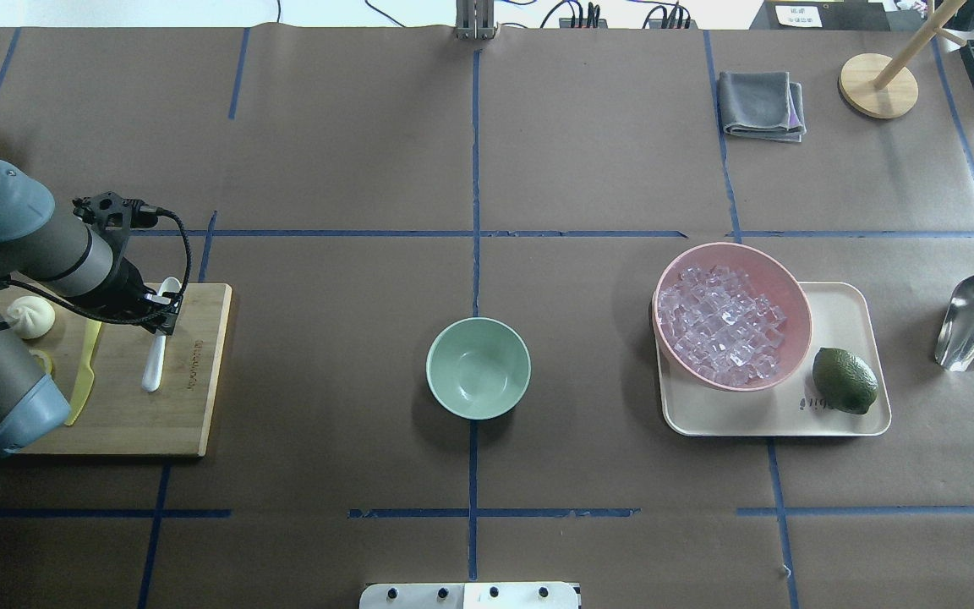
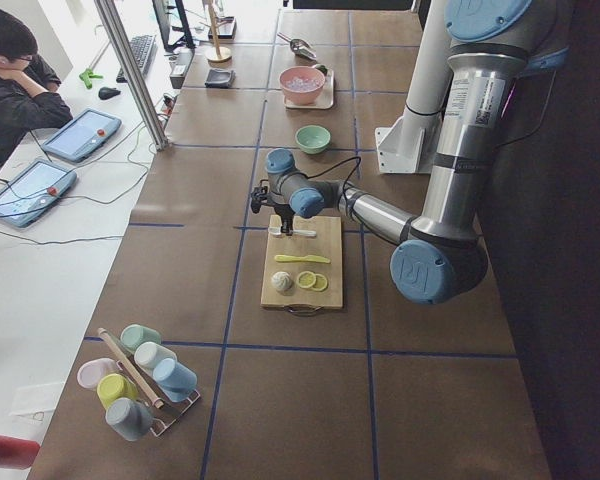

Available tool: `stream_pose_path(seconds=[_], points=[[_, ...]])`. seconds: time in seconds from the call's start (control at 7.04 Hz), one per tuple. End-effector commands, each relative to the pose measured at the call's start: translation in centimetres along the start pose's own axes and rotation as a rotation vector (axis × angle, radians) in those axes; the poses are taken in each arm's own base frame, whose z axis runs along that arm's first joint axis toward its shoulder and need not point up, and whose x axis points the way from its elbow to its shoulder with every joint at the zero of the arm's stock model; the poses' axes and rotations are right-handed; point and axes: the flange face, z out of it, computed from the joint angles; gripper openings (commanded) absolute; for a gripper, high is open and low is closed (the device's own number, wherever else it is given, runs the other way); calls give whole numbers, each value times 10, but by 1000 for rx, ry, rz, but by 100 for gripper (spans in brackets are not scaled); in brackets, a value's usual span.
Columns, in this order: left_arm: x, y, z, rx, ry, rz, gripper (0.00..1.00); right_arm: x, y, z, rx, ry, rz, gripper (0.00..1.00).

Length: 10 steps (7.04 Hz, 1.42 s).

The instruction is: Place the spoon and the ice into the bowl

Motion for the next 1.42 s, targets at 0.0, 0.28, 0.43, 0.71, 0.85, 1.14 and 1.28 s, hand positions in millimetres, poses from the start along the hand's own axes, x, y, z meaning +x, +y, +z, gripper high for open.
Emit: stream_pose_path(seconds=[0.0,0.28,0.43,0.71,0.85,1.14,1.28], points=[[-1,1,-1,0,0,-1,5,0,0,0,0,0,0,100],[11,6,-18,-12,41,7,0,-1,0,0,1,0,-1,100],[10,-3,-40,-17,87,-15,0,-7,-3,-4,8,-5,-12,100],[79,-32,-83,-25,102,-125,0,-15,-5,-2,3,-10,-15,100],[119,-42,-103,-14,133,-194,0,-28,-9,3,-5,-14,19,100],[211,-25,-111,-54,200,-319,0,-76,-10,13,-25,-28,54,100],[256,-8,-106,-92,219,-346,0,-101,-6,16,-17,-13,57,99]])
